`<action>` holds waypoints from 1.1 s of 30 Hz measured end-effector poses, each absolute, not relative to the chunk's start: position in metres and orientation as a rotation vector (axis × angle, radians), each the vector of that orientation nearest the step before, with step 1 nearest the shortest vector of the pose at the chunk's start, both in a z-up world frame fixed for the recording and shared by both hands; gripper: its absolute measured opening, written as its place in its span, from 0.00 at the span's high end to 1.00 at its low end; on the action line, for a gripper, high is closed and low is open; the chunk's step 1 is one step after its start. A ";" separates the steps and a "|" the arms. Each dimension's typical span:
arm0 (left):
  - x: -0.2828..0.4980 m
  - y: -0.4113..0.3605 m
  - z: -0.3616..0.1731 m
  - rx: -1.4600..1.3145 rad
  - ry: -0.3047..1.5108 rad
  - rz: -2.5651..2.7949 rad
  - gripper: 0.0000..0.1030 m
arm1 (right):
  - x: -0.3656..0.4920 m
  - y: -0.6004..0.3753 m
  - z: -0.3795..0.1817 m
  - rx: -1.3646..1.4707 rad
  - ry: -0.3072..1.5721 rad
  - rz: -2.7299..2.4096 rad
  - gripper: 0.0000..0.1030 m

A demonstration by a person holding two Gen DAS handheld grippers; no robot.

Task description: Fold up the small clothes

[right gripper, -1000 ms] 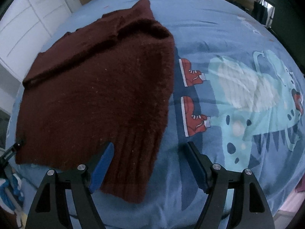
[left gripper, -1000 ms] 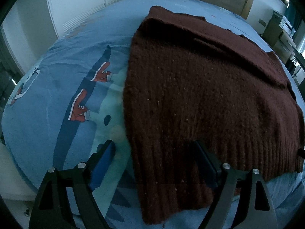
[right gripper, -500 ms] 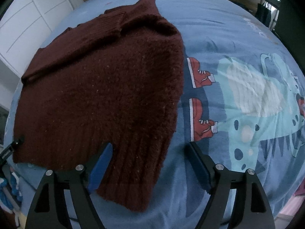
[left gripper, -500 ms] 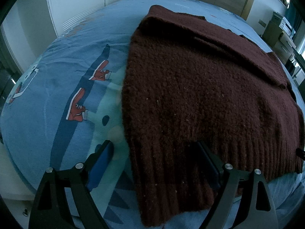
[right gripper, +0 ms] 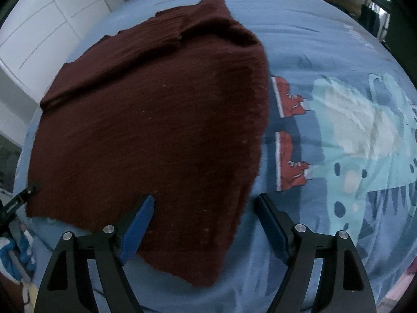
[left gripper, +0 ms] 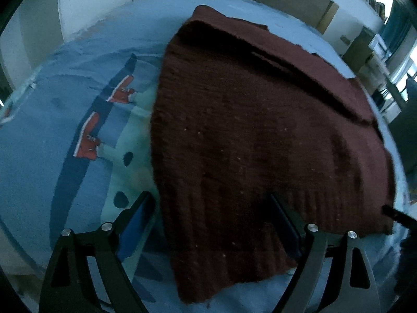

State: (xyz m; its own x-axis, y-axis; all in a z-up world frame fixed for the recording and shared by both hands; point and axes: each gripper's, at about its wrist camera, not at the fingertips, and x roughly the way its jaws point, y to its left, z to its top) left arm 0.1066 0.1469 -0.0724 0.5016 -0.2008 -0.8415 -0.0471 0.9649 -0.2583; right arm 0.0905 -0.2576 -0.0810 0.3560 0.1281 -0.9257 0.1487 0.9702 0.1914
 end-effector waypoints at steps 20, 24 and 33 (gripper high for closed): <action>0.104 0.192 -0.065 -0.679 1.042 -0.307 0.24 | 0.082 -0.273 -0.081 0.427 1.153 0.103 0.47; 0.106 0.194 -0.062 -0.689 1.055 -0.309 0.29 | 0.081 -0.281 -0.084 0.481 1.142 0.115 0.60; 0.100 0.196 -0.064 -0.798 1.074 -0.338 0.35 | 0.082 -0.289 -0.091 0.569 1.123 0.161 0.72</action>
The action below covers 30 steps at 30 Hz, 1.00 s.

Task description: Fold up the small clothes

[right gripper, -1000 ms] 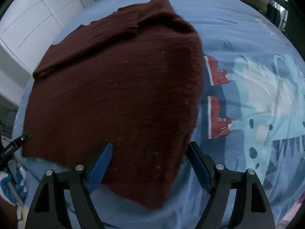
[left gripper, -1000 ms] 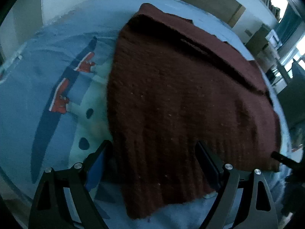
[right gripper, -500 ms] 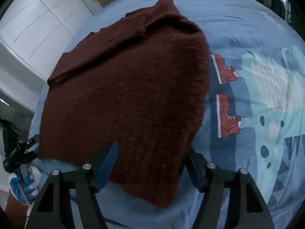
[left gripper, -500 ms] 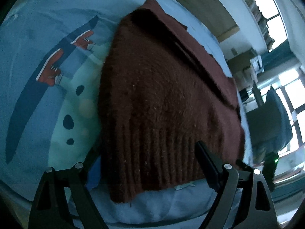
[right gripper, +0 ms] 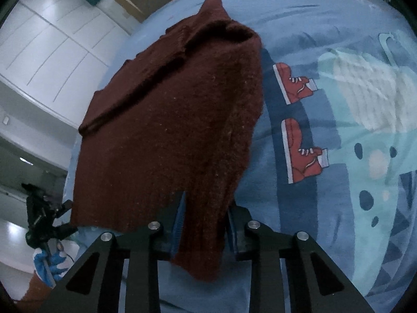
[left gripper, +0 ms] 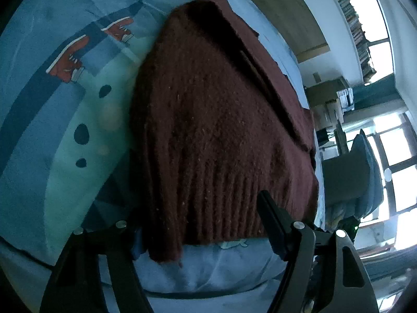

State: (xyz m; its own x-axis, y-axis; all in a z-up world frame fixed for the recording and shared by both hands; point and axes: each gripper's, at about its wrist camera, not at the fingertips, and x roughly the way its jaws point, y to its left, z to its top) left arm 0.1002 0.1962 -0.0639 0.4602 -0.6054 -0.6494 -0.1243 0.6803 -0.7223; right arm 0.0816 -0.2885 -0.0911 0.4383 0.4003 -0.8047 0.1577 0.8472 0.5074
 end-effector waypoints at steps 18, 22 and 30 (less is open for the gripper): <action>0.098 0.208 -0.063 -0.815 1.096 -0.316 0.92 | 0.080 -0.301 -0.093 0.629 1.108 0.211 0.88; 0.102 0.210 -0.055 -0.819 1.079 -0.332 0.92 | 0.081 -0.302 -0.092 0.622 1.123 0.226 0.88; 0.104 0.206 -0.061 -0.819 1.106 -0.318 0.92 | 0.078 -0.296 -0.093 0.604 1.149 0.232 0.78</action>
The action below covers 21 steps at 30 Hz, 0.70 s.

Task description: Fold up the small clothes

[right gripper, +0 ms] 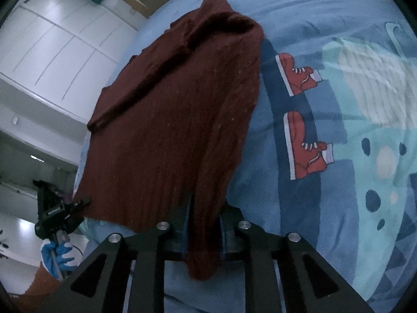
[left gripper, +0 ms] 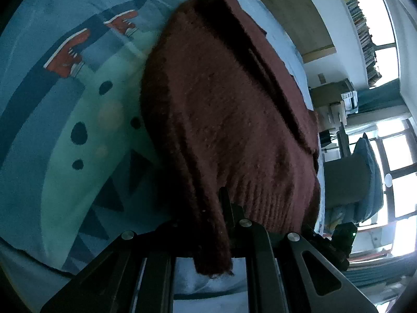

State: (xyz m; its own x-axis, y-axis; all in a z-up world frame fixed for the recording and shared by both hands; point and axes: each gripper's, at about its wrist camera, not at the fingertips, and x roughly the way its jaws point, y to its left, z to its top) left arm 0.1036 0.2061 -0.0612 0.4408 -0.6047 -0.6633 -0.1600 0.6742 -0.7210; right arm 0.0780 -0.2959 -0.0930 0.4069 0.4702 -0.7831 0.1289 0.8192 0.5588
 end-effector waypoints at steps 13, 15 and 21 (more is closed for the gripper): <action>0.108 0.200 -0.052 -0.814 1.092 -0.308 0.92 | 0.074 -0.288 -0.092 0.595 1.156 0.273 0.89; 0.108 0.202 -0.050 -0.819 1.083 -0.308 0.92 | 0.074 -0.292 -0.090 0.629 1.140 0.282 0.89; 0.119 0.206 -0.032 -0.818 1.038 -0.326 0.92 | 0.080 -0.306 -0.072 0.719 1.046 0.313 0.90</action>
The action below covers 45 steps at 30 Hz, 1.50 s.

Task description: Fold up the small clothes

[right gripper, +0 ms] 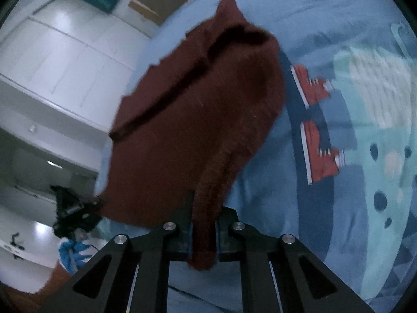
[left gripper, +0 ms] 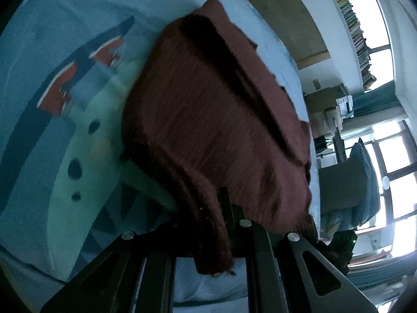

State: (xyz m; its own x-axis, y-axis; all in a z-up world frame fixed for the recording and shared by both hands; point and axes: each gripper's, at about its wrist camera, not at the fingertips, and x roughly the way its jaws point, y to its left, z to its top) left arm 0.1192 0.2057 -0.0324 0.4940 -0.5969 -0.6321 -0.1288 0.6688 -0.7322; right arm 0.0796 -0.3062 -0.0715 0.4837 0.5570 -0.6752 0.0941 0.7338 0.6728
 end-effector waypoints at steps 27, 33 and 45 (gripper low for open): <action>0.321 0.191 0.042 -0.643 0.876 -0.288 0.92 | 0.303 -0.322 0.010 0.606 0.819 0.204 0.90; 0.356 0.185 0.008 -0.624 0.950 -0.223 0.92 | 0.332 -0.324 -0.018 0.592 0.881 0.143 0.90; 0.393 0.188 -0.023 -0.656 1.039 -0.196 0.77 | 0.365 -0.334 -0.055 0.643 0.954 0.105 0.79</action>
State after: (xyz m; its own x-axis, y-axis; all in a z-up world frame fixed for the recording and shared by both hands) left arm 0.3931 0.1882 -0.0231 0.5095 -0.4480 -0.7347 -0.1498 0.7946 -0.5884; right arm 0.3645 -0.3337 -0.0548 0.5882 0.3568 -0.7257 0.1912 0.8106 0.5535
